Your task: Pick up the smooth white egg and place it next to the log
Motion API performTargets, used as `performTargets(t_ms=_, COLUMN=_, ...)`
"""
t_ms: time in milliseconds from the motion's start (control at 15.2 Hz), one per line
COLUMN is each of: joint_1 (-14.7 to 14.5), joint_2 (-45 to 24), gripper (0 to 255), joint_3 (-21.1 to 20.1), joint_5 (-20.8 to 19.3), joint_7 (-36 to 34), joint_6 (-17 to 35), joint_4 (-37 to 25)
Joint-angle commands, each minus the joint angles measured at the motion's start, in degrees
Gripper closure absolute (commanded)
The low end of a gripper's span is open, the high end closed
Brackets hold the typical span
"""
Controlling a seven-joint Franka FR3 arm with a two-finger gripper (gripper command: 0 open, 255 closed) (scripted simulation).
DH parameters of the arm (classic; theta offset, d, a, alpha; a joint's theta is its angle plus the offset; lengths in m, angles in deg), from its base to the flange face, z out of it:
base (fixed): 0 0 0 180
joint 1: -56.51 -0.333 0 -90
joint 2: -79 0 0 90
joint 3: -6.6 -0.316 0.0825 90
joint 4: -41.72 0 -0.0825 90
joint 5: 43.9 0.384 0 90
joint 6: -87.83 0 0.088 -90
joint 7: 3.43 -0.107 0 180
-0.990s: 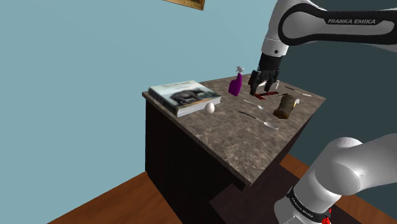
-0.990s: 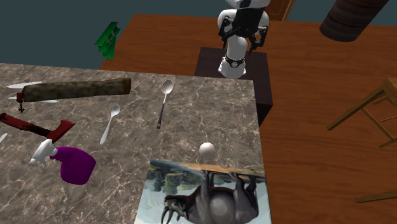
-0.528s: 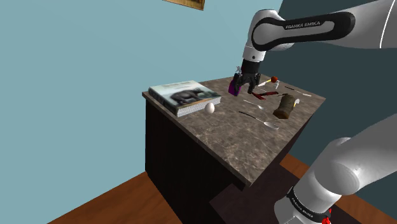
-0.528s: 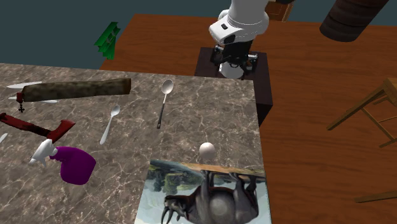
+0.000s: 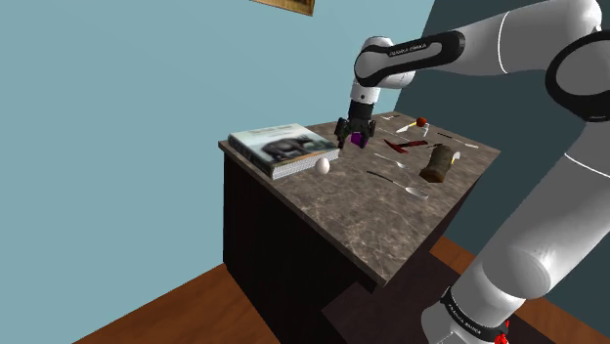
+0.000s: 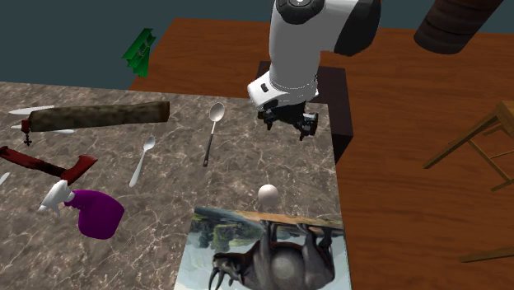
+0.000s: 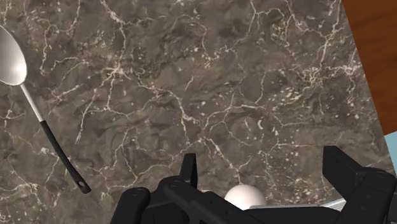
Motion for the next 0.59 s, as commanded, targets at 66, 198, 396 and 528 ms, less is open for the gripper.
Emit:
performTargets(t_ms=66, joint_1=0.56, joint_2=-7.15, gripper=0, joint_3=0.57, joint_5=2.32, joint_7=0.7, joint_6=0.82, joint_4=-5.28)
performTargets(t_ms=198, joint_1=1.1, joint_2=-11.98, gripper=0, joint_3=0.79, joint_5=3.9, joint_7=1.18, joint_6=0.81, joint_4=-9.39)
performTargets(t_ms=396, joint_1=2.12, joint_2=-19.35, gripper=0, joint_3=0.91, joint_5=6.23, joint_7=1.75, joint_6=0.21, joint_4=-16.25)
performTargets(t_ms=528, joint_1=2.94, joint_2=-24.4, gripper=0, joint_3=0.83, joint_5=7.72, joint_7=1.97, joint_6=-0.59, joint_4=-21.34)
